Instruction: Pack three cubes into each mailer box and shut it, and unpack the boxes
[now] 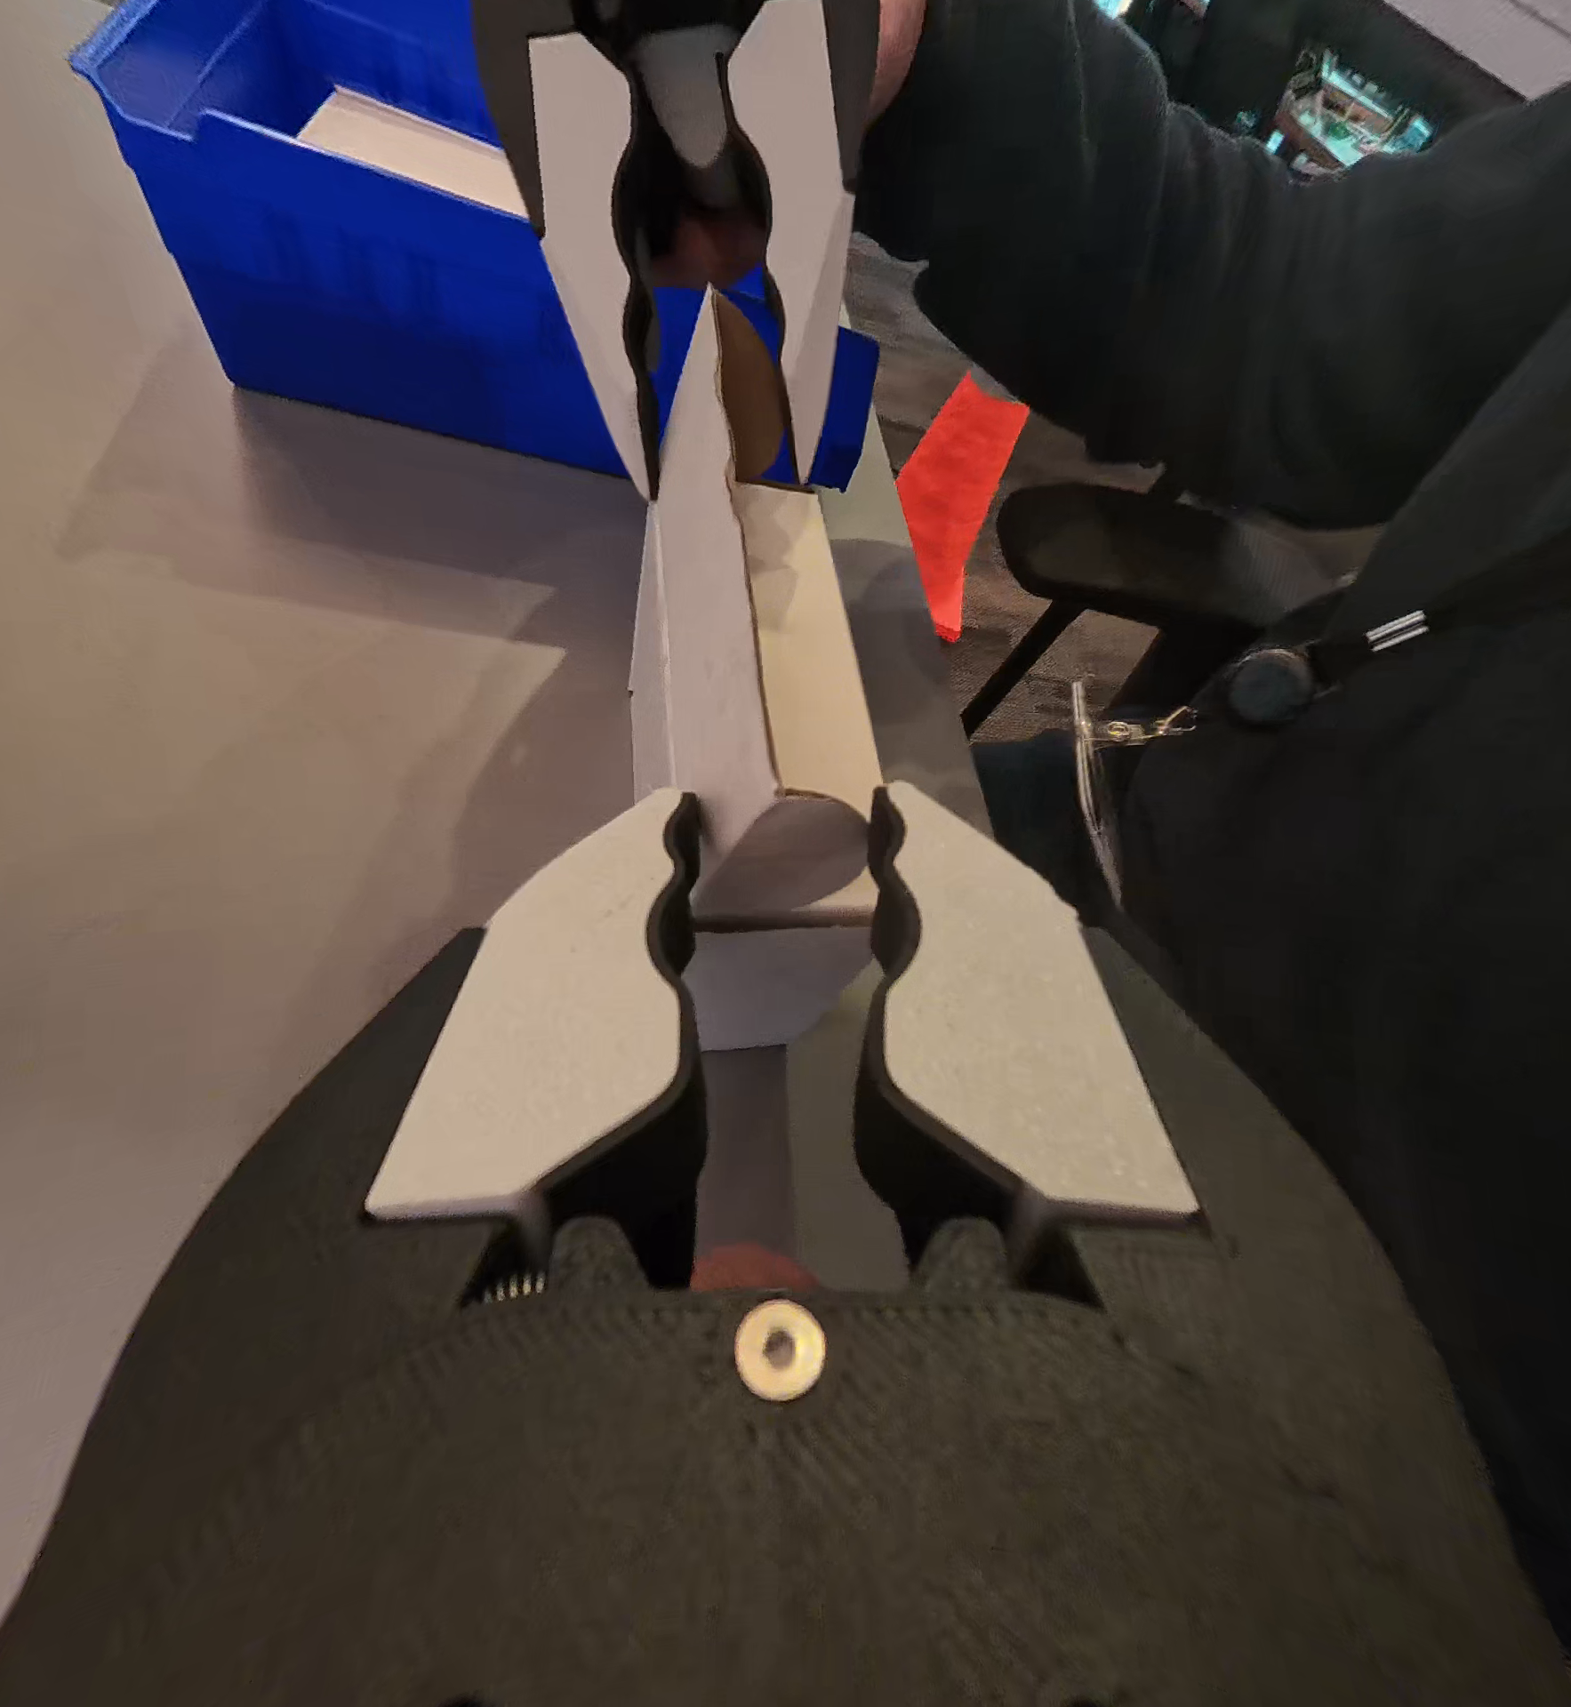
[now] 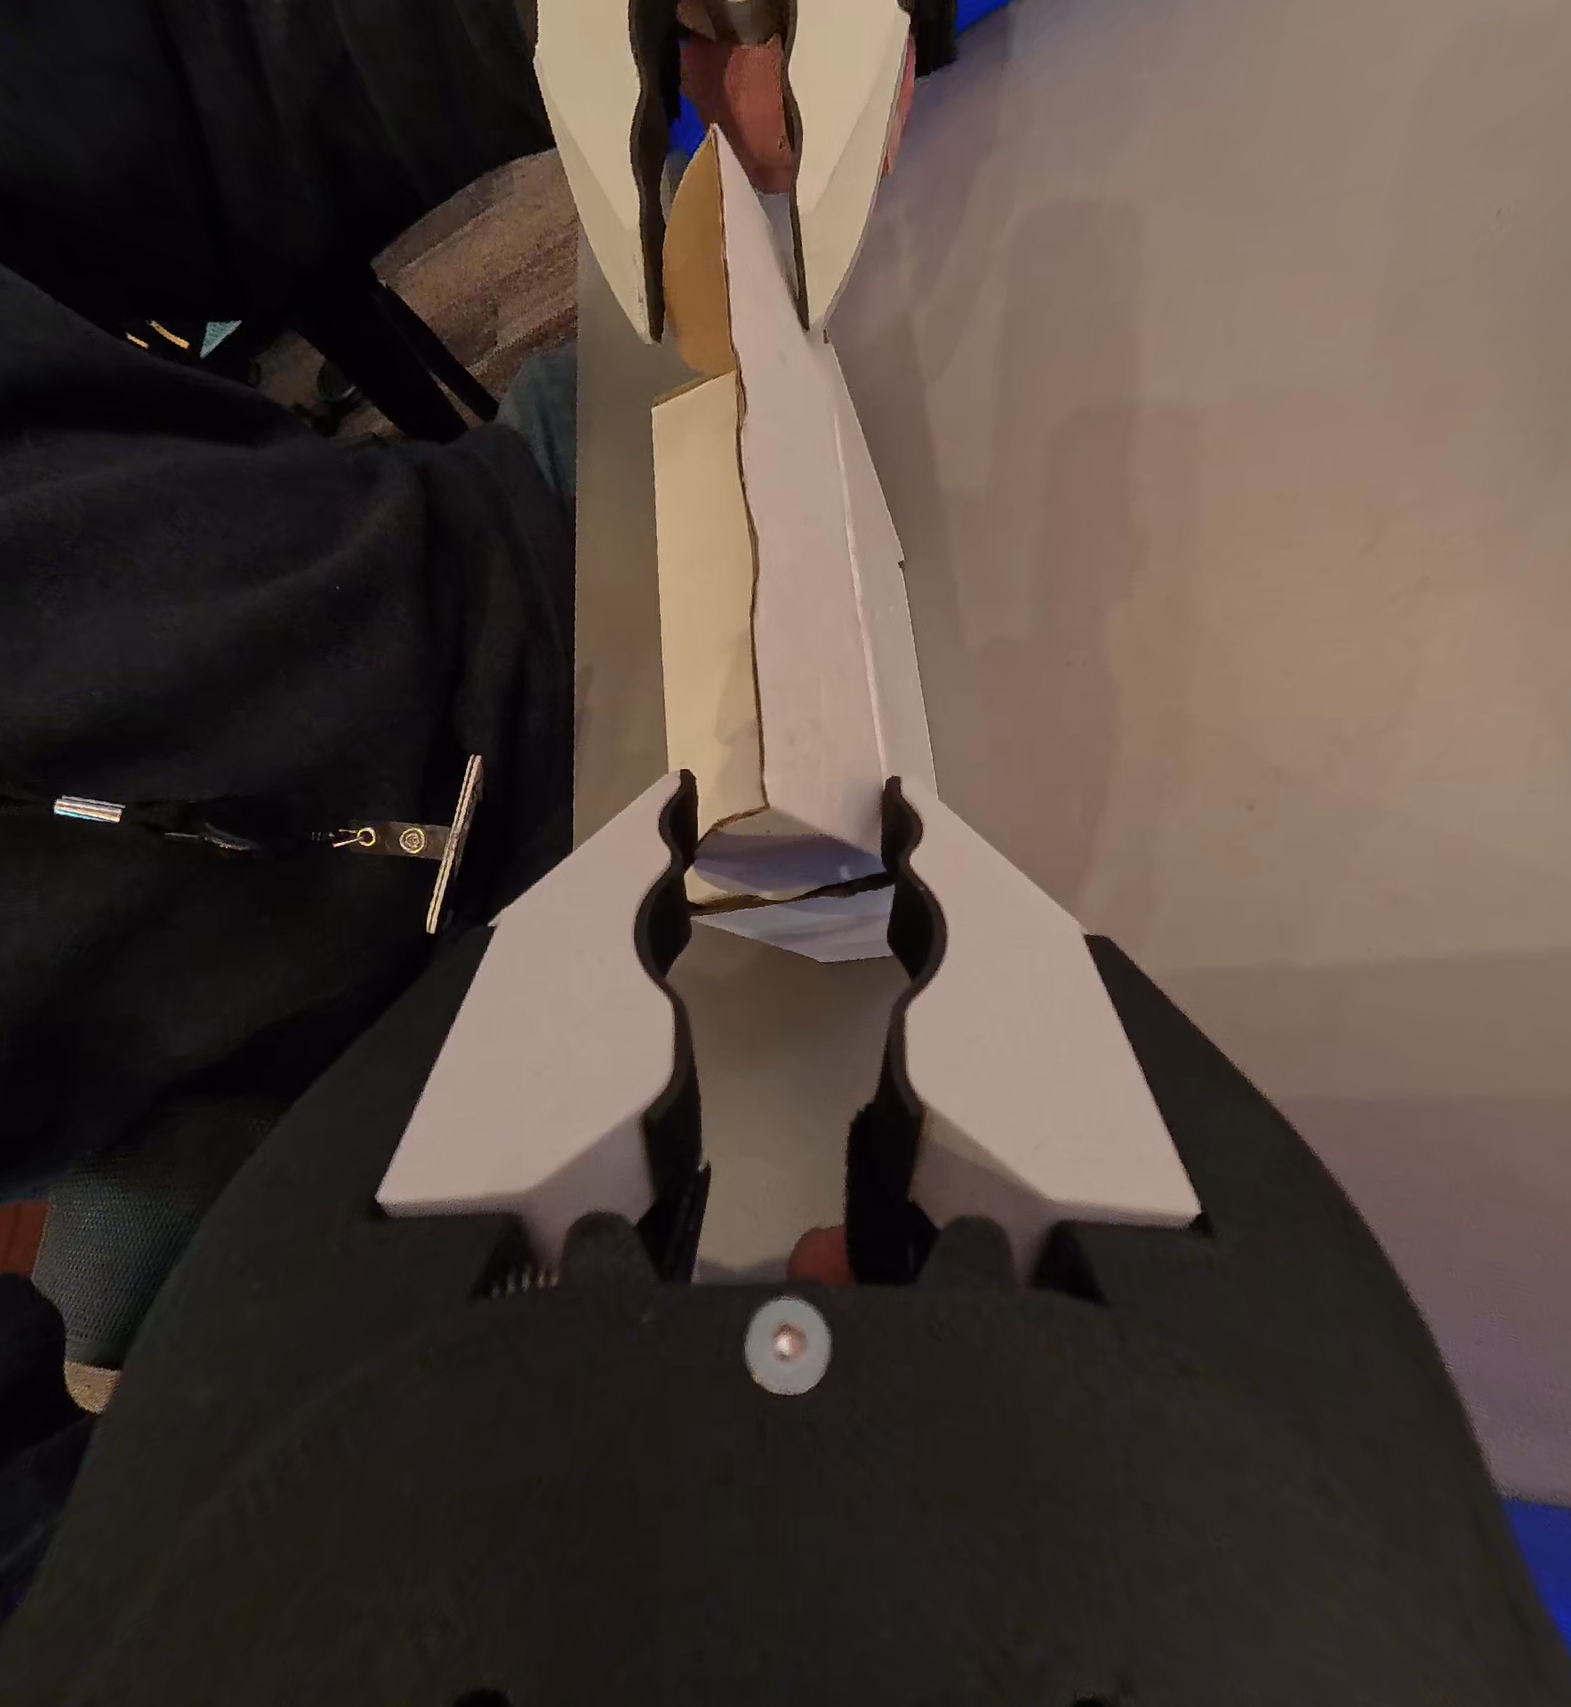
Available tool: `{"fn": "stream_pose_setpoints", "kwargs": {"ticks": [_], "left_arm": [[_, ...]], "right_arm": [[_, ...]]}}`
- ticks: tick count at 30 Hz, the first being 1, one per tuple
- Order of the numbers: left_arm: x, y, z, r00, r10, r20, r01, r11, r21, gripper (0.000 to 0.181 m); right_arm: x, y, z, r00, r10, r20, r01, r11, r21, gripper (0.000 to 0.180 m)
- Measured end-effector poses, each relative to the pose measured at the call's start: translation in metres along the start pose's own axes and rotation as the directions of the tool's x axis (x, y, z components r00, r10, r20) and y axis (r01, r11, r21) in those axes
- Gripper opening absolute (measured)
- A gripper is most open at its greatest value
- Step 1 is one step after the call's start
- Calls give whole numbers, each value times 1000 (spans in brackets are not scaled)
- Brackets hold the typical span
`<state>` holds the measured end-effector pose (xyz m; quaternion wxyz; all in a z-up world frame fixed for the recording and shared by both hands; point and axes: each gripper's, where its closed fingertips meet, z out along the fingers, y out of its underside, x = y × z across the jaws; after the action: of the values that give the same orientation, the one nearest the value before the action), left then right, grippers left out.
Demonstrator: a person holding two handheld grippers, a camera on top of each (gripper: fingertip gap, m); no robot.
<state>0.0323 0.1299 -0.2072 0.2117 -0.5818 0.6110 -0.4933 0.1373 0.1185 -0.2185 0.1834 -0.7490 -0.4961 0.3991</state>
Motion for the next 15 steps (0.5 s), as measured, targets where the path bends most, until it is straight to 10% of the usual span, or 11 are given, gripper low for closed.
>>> {"fn": "stream_pose_setpoints", "kwargs": {"ticks": [15], "left_arm": [[22, 15, 4, 963, 270, -21, -270, 955, -122, 39]], "right_arm": [[-14, 8, 7, 984, -166, -65, 162, 985, -61, 39]]}}
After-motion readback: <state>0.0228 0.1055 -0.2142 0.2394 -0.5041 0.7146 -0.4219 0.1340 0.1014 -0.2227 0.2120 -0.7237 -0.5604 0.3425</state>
